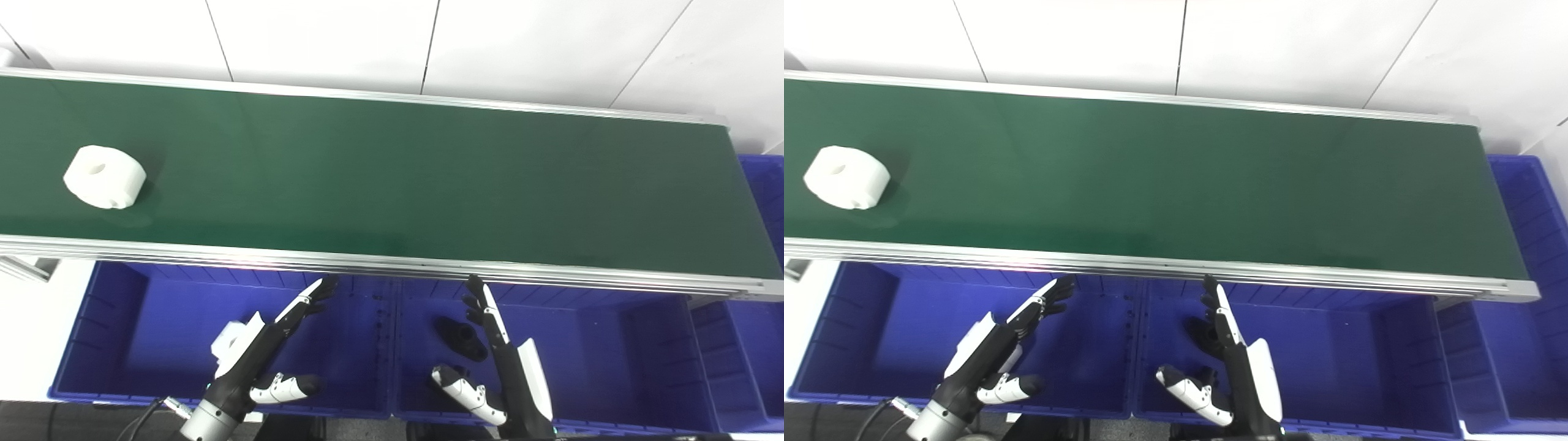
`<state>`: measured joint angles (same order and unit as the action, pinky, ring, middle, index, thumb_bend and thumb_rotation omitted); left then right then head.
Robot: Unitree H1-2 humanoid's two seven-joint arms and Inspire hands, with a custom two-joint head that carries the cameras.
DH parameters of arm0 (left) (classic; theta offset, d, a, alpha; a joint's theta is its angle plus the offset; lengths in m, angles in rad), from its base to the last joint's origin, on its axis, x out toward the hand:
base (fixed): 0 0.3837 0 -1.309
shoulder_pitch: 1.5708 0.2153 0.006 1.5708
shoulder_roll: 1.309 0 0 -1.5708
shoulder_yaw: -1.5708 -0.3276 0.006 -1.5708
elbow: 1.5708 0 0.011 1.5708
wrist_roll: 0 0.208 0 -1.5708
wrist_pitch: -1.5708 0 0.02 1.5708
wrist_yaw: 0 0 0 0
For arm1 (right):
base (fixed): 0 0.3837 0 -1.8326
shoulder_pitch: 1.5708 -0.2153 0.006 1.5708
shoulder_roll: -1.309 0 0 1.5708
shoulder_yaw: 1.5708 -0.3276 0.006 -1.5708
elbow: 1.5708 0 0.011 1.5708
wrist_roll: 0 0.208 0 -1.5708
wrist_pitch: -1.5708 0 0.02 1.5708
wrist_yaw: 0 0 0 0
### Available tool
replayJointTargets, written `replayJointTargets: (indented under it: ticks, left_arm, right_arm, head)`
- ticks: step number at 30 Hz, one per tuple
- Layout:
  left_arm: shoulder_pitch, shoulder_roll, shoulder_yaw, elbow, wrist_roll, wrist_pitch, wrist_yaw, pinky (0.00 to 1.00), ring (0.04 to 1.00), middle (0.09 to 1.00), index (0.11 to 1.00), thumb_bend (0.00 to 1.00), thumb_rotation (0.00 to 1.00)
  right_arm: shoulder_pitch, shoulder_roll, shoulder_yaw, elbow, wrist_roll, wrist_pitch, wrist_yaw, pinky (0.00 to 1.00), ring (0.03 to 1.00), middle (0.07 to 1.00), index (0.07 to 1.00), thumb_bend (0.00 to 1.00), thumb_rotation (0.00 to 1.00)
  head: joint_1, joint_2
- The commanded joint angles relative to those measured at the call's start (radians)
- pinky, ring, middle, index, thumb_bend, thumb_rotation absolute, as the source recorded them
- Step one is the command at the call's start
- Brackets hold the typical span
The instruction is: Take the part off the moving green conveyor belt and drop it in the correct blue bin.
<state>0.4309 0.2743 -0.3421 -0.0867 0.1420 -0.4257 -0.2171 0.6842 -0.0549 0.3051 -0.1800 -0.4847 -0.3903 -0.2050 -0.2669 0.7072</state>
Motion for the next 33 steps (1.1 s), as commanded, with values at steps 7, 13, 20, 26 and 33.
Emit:
replayJointTargets:
  ticks: [7,13,20,26,33]
  left_arm:
    - [-0.008,0.017,0.001,-0.011,-0.008,-0.044,0.022,0.90,0.952,0.966,0.954,0.84,0.82]
    - [-0.010,0.013,0.002,-0.007,-0.006,-0.044,0.035,0.93,0.970,0.987,0.969,0.83,0.79]
    - [-0.012,0.005,-0.023,0.004,0.021,-0.044,0.060,0.87,0.935,0.961,0.952,0.85,0.77]
    - [-0.033,0.016,-0.050,0.026,0.046,-0.044,0.083,0.84,0.918,0.951,0.938,0.87,0.77]
    - [-0.050,0.036,-0.072,0.040,0.069,-0.044,0.113,0.82,0.909,0.946,0.937,0.88,0.79]
  right_arm:
    - [0.003,-0.013,0.019,-0.034,0.020,-0.031,0.035,0.92,0.955,0.989,1.000,0.76,0.81]
    - [-0.008,-0.019,0.018,-0.033,-0.005,-0.033,0.044,0.88,0.926,0.967,0.998,0.78,0.82]
    - [-0.024,-0.053,0.025,0.019,0.033,-0.078,0.005,0.93,0.954,0.981,1.000,0.76,0.82]
    - [-0.018,-0.053,0.021,0.032,0.044,-0.076,0.006,0.98,0.990,1.000,1.000,0.76,0.83]
    - [-0.019,-0.044,0.019,0.039,0.035,-0.073,0.000,0.97,0.977,1.000,1.000,0.74,0.84]
  head:
    - [0.004,0.001]
    - [0.046,-0.007]
    - [0.277,-0.082]
    - [0.322,-0.124]
    - [0.313,-0.139]
